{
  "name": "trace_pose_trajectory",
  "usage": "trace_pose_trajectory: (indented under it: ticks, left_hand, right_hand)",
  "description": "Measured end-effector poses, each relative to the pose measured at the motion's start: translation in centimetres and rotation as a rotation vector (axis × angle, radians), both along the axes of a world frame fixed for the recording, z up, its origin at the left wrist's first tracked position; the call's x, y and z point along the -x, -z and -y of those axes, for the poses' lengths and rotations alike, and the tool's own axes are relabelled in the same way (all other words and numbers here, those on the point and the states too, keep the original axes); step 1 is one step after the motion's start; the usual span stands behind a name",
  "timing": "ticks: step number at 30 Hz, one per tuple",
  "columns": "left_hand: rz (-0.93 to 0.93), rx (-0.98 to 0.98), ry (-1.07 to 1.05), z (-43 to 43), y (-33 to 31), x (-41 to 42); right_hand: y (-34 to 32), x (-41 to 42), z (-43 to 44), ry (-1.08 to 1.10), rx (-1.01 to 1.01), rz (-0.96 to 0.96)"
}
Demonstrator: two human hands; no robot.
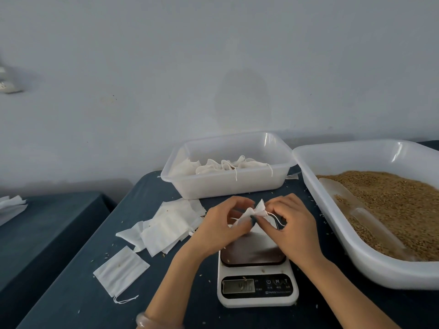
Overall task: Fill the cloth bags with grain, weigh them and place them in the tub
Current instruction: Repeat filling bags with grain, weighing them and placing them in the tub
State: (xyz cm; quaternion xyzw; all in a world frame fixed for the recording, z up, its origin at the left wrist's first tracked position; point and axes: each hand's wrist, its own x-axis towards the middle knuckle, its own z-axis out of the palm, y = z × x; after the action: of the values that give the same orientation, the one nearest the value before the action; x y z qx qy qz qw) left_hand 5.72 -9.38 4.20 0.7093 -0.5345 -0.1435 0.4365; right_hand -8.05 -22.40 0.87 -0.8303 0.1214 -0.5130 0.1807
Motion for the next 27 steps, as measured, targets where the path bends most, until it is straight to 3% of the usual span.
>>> trace_pose_trajectory:
  ticks: [12, 18, 27]
  left_hand:
    - [0.305, 0.24, -0.254, -0.2, -0.1, -0.7]
    - [0.317, 0.163, -0.196, -0.4, 0.0, -0.4]
    - [0.551, 0.073, -0.173, 0.0, 0.6, 0.0]
  right_hand:
    - [0.1, 0.3, 0.3, 0.149, -0.022, -0.076]
    - [0.5, 0.1, 0.6, -0.011, 0.017, -0.05]
    - [0.0, 0.3, -0.2, -0.087, 0.247, -0.2]
